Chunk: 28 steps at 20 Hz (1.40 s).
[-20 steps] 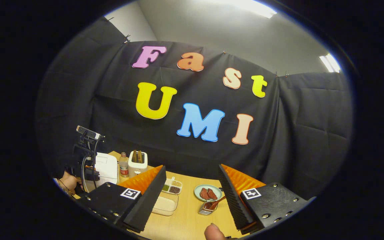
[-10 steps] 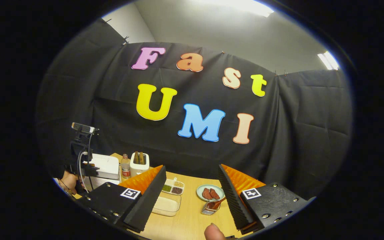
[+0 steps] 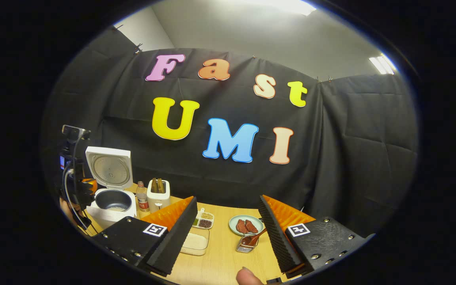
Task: Close the left gripper, press the button to open the rice cooker; take a wooden spoon from the chopstick holder with the right hand, scoop a spoonful of rice and pour it into the rice cooker, then put the wooden spoon back into the chopstick holder.
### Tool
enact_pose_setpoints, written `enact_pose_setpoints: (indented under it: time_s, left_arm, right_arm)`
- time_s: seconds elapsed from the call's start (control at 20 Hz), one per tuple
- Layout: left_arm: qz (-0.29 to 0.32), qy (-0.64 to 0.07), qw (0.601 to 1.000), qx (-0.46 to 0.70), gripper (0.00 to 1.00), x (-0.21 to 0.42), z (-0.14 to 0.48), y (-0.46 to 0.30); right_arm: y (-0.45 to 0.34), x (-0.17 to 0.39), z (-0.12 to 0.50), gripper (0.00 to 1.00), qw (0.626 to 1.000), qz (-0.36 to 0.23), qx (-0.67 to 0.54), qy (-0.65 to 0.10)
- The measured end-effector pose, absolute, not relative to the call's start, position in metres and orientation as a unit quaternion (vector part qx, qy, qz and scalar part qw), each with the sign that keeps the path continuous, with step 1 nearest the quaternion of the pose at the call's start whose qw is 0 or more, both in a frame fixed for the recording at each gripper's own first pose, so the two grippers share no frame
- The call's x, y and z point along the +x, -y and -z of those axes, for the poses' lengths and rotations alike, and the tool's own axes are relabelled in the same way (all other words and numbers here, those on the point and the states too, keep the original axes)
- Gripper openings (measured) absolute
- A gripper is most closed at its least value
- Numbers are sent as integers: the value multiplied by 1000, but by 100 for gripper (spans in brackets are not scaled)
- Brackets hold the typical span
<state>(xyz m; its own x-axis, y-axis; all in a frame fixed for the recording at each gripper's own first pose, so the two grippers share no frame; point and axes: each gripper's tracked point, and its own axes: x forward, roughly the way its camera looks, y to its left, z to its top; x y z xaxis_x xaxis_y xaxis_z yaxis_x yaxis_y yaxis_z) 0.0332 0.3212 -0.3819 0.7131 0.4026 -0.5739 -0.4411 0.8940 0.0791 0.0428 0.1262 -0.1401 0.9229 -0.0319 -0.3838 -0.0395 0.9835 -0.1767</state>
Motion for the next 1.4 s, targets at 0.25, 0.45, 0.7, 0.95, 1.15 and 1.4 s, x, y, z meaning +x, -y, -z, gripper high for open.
enact_pose_setpoints:
  time_s: [0.25,0.45,0.7,0.95,1.15,1.4]
  left_arm:
    - [-225,-280,933,-31,9,13,352,-310]
    - [-239,-275,931,-30,9,-1,330,-301]
    - [-262,-254,931,-12,10,-13,288,-261]
    - [-277,-251,927,-26,10,-35,248,-196]
    - [-310,-244,919,-14,24,-66,217,-158]
    - [-306,-256,917,33,60,-76,199,-116]
  right_arm:
    - [-89,52,175,95,971,17,-62,-230]
    - [-51,64,209,95,966,24,-51,-254]
    - [-7,98,257,95,962,7,-39,-269]
    - [49,128,331,95,956,4,-4,-294]
    - [77,148,408,94,946,0,11,-323]
    - [91,173,487,92,931,20,64,-359]
